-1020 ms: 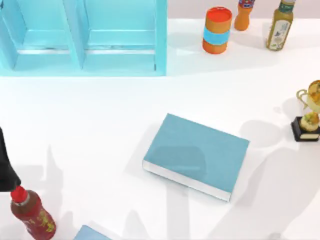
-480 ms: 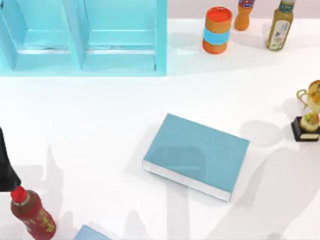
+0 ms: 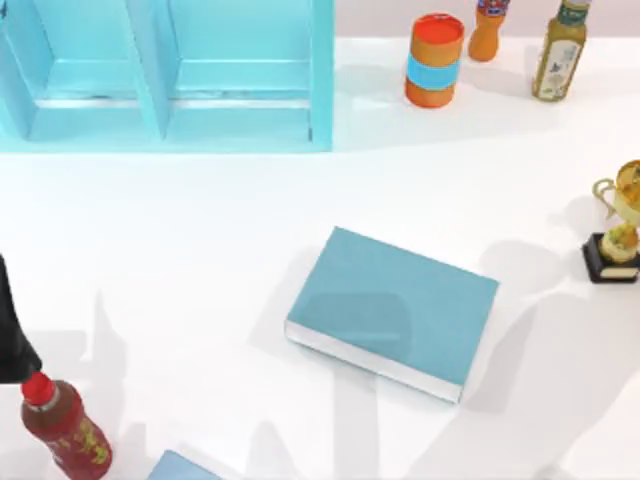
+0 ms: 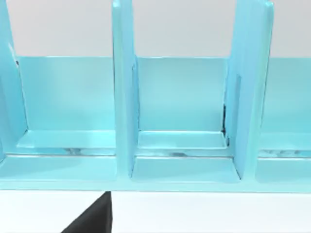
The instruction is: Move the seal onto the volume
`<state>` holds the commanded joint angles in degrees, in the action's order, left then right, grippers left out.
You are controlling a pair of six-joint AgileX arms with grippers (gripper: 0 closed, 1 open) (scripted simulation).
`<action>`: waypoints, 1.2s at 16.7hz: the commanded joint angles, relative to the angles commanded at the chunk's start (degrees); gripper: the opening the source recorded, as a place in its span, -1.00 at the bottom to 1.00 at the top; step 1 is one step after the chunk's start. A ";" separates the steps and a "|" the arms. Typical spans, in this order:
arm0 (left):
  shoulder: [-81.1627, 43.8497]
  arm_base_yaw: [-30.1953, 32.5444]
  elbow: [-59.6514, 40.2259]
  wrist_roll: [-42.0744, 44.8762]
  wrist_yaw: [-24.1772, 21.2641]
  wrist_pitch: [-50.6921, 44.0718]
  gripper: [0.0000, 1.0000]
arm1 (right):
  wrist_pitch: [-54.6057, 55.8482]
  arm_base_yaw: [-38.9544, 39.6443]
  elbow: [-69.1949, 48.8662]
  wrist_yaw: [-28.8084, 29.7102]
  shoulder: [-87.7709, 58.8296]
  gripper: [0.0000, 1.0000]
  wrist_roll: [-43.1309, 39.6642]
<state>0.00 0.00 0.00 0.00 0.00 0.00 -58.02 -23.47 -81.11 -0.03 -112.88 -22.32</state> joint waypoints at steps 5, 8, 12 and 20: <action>0.00 0.00 0.00 0.00 0.00 0.00 1.00 | -12.85 8.28 -9.43 0.10 3.04 -1.00 9.30; 0.00 0.00 0.00 0.00 0.00 0.00 1.00 | -23.63 16.18 -16.15 0.09 5.88 -1.00 16.42; 0.00 0.00 0.00 0.00 0.00 0.00 1.00 | -30.37 22.90 -21.84 -0.03 8.33 -1.00 22.59; 0.00 0.00 0.00 0.00 0.00 0.00 1.00 | -28.71 26.76 -22.72 -2.24 7.92 -1.00 26.38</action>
<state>0.00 0.00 0.00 0.00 0.00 0.00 -86.73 3.29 -103.82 -2.27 -104.96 4.06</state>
